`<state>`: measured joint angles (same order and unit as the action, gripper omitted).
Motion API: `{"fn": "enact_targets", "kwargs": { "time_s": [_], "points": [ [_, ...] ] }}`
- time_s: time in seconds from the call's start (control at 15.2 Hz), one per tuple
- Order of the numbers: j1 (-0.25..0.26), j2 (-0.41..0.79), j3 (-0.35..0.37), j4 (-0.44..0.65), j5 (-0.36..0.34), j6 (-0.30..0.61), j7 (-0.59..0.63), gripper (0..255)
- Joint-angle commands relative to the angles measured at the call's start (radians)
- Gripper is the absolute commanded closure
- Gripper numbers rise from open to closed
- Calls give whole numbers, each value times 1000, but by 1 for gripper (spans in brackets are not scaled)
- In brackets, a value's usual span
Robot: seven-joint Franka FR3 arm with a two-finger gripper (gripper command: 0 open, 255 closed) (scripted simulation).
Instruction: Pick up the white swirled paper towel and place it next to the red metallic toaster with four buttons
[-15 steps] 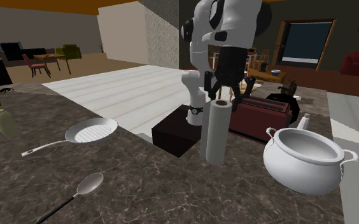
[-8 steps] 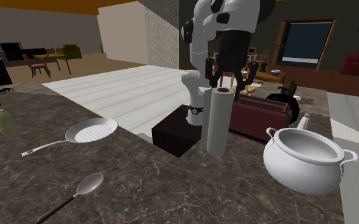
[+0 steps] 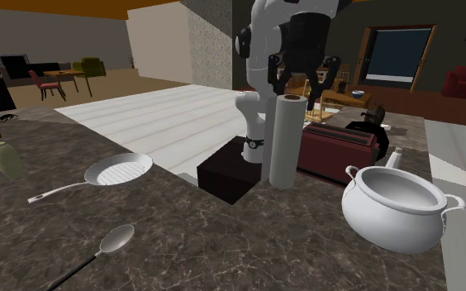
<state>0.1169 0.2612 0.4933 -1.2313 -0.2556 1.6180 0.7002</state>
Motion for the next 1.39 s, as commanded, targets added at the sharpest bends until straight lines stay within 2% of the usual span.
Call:
{"fn": "enact_targets", "kwargs": {
  "time_s": [0.0,0.46,0.66,0.86,1.32],
  "points": [
    [10,16,1,50,-9,-36,-1,255],
    [63,96,1,263,-53,-174,-8,255],
    [4,-74,16,30,27,-100,8,255],
    [-24,-216,19,-138,98,-57,11,255],
    [-17,-500,1,-417,235,-28,12,255]
  ]
}}
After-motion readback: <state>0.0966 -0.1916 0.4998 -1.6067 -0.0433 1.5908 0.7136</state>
